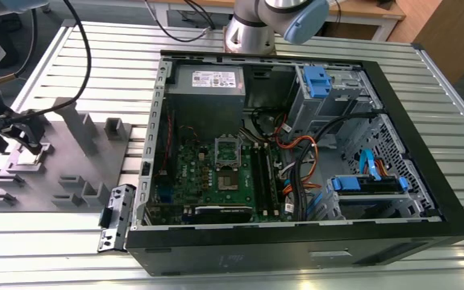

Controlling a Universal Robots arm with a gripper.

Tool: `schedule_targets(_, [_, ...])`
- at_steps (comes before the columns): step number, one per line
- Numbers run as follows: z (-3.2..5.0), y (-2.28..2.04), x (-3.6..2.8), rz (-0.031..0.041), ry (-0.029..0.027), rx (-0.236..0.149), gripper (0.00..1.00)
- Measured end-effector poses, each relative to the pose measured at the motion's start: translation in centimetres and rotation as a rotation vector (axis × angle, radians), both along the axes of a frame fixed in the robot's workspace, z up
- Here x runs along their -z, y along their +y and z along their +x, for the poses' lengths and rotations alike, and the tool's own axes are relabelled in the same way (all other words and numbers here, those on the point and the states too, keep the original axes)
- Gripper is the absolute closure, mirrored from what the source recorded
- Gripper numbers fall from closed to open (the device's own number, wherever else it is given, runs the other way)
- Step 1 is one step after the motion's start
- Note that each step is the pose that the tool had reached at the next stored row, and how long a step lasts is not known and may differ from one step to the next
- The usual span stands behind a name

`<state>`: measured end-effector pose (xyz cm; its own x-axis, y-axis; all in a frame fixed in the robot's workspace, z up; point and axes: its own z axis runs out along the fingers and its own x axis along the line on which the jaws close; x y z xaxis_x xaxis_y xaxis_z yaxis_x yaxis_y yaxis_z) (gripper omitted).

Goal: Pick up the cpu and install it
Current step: 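Pick up the cpu and move it towards the insertion slot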

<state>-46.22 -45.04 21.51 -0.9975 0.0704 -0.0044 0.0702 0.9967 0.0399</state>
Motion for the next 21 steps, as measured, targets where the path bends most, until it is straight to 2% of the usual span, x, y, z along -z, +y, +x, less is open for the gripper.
schedule_targets(9, [-0.01, 0.00, 1.55, -0.0003, 0.0004, 0.000, 0.35])
schedule_targets(13, [0.00, 0.00, 1.59, -0.0005, 0.0006, 0.000, 0.35])
schedule_targets(16, [-0.01, 0.17, 1.78, -0.0001, 0.0005, -0.001, 0.35])
schedule_targets(21, [-0.01, 0.35, 2.47, -0.0001, -0.0009, -0.003, 0.35])
